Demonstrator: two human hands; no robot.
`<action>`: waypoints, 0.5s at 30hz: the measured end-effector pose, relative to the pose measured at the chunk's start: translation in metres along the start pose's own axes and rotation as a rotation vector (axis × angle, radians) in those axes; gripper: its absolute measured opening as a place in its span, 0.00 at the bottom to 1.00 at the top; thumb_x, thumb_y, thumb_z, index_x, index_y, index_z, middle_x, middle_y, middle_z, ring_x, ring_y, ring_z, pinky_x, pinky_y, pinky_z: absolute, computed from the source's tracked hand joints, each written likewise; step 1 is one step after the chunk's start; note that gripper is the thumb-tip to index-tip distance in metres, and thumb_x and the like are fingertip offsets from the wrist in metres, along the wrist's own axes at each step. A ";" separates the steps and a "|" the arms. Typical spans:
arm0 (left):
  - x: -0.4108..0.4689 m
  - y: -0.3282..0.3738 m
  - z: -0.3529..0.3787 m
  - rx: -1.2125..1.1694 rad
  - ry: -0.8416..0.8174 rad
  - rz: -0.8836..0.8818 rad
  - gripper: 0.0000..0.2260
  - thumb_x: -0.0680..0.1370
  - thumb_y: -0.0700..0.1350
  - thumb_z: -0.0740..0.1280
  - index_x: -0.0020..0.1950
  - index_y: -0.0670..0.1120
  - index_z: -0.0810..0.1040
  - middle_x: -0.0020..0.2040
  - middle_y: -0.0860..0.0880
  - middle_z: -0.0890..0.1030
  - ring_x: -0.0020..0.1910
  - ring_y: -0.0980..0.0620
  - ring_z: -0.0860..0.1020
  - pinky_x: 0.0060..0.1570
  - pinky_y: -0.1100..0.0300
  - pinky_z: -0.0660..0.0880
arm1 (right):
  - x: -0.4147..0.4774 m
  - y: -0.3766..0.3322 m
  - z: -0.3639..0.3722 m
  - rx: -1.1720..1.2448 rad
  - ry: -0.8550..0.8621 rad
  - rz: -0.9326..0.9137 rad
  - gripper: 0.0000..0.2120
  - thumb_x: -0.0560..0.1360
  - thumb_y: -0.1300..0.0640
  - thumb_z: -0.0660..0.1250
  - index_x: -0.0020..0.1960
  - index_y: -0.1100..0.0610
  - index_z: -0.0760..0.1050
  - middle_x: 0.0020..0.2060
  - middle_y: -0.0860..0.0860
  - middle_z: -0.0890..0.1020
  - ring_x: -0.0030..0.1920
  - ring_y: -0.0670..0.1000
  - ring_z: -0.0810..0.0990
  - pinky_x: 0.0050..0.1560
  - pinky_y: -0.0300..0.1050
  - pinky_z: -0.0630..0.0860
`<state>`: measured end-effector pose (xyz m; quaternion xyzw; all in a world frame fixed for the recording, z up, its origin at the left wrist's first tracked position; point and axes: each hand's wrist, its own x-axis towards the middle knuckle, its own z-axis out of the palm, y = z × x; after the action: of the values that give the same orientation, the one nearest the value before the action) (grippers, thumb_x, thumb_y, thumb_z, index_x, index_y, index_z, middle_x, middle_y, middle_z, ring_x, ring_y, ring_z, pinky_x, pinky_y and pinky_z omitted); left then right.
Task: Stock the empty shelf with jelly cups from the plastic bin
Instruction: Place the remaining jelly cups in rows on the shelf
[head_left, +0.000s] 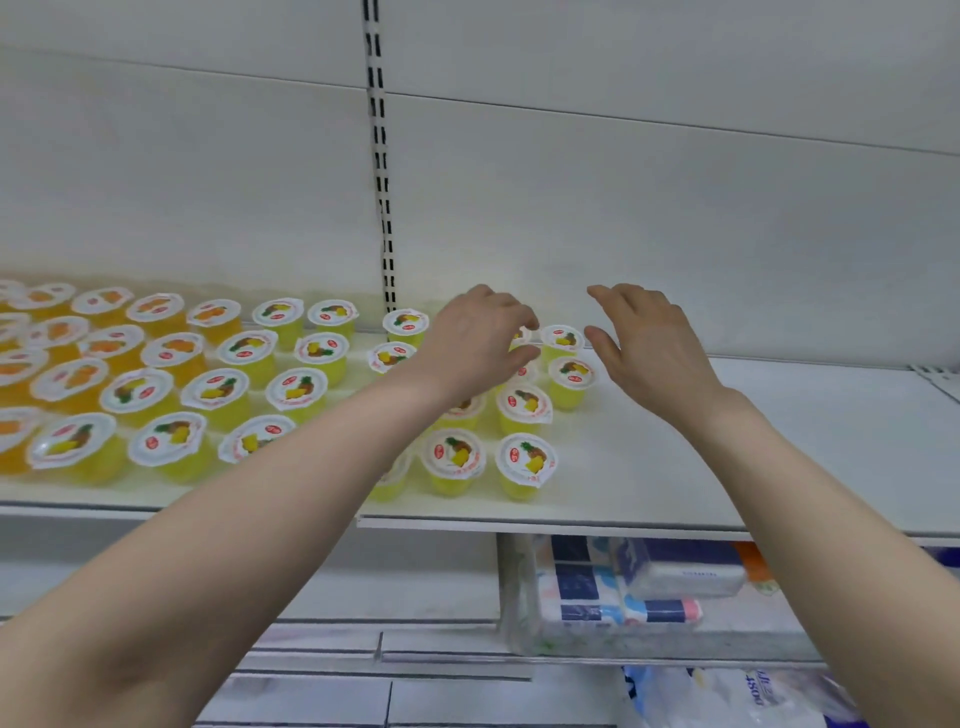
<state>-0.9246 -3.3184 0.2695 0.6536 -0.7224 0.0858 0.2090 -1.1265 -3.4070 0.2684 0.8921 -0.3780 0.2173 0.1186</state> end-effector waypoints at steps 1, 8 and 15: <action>-0.005 -0.006 -0.007 0.020 0.021 -0.002 0.15 0.78 0.55 0.65 0.61 0.50 0.78 0.59 0.51 0.80 0.58 0.47 0.74 0.56 0.53 0.71 | 0.003 -0.007 -0.002 -0.003 0.003 -0.016 0.21 0.80 0.51 0.60 0.70 0.59 0.69 0.61 0.59 0.76 0.57 0.64 0.75 0.54 0.57 0.72; -0.066 -0.060 -0.060 0.138 0.112 -0.077 0.16 0.78 0.54 0.65 0.63 0.49 0.77 0.61 0.50 0.79 0.60 0.45 0.73 0.58 0.52 0.68 | 0.018 -0.079 -0.013 -0.002 0.000 -0.154 0.21 0.81 0.50 0.59 0.71 0.58 0.68 0.63 0.59 0.75 0.59 0.63 0.73 0.57 0.57 0.70; -0.170 -0.137 -0.119 0.259 0.182 -0.216 0.18 0.75 0.55 0.64 0.60 0.48 0.78 0.57 0.47 0.80 0.56 0.41 0.75 0.55 0.49 0.73 | 0.031 -0.201 -0.014 0.081 0.018 -0.325 0.23 0.79 0.47 0.56 0.70 0.58 0.70 0.61 0.58 0.76 0.59 0.63 0.74 0.56 0.56 0.71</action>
<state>-0.7583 -3.1347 0.2857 0.7383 -0.6090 0.2139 0.1958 -0.9656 -3.2832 0.2856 0.9436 -0.2184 0.2183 0.1198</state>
